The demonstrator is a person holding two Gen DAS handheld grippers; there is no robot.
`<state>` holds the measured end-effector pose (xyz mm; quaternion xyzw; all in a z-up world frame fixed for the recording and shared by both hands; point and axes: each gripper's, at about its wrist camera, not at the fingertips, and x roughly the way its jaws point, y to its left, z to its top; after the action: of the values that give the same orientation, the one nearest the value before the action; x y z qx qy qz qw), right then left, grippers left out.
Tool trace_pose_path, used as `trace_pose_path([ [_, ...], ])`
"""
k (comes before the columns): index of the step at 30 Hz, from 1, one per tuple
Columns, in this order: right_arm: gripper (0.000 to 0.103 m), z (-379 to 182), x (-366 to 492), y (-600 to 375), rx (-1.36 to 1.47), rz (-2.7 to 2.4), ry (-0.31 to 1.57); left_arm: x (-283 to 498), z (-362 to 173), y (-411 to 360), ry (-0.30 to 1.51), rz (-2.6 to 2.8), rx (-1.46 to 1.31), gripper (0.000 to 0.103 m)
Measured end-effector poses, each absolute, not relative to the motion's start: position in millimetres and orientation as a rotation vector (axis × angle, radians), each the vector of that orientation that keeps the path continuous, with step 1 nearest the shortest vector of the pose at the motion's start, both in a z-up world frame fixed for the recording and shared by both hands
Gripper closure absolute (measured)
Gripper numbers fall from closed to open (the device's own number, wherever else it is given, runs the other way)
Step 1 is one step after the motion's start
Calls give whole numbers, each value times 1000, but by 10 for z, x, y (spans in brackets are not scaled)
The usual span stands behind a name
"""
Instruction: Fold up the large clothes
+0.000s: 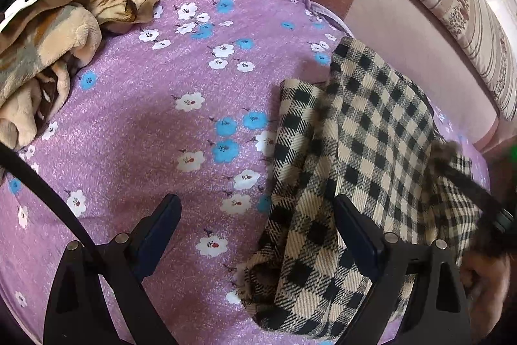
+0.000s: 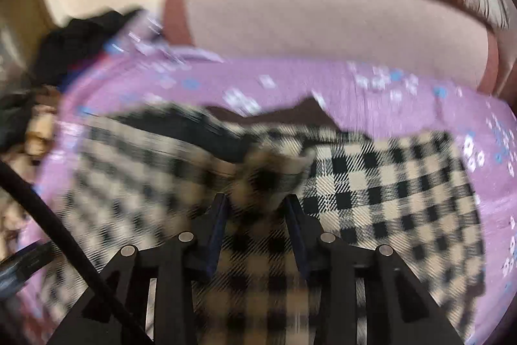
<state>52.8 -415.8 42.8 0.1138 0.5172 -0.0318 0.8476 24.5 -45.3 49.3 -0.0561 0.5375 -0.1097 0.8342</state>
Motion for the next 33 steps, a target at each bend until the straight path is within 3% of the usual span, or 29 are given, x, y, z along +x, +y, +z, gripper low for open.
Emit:
trace_pose_path([
  [6, 59, 645, 245, -4114, 235, -13, 1030, 136, 484, -534, 1133, -273, -72, 10],
  [8, 53, 782, 54, -4112, 197, -20, 1013, 83, 491, -564, 1125, -279, -55, 10],
  [17, 51, 866, -526, -3771, 252, 169, 1035, -123, 551, -328, 1112, -288, -110, 10],
  [20, 43, 888, -628, -3531, 254, 248, 1031, -151, 594, -229, 1092, -304, -135, 10],
  [24, 40, 917, -670, -3249, 192, 271, 1033, -157, 596, -177, 1135, -377, -189, 34],
  [30, 38, 852, -649, -3269, 241, 245, 1065, -226, 510, -342, 1113, -440, -87, 34],
  [32, 38, 818, -644, -3313, 265, 238, 1077, -249, 458, -411, 1140, -492, -67, 51],
  [33, 38, 815, -653, -3336, 267, 233, 1078, -266, 438, -450, 1156, -534, -71, 82],
])
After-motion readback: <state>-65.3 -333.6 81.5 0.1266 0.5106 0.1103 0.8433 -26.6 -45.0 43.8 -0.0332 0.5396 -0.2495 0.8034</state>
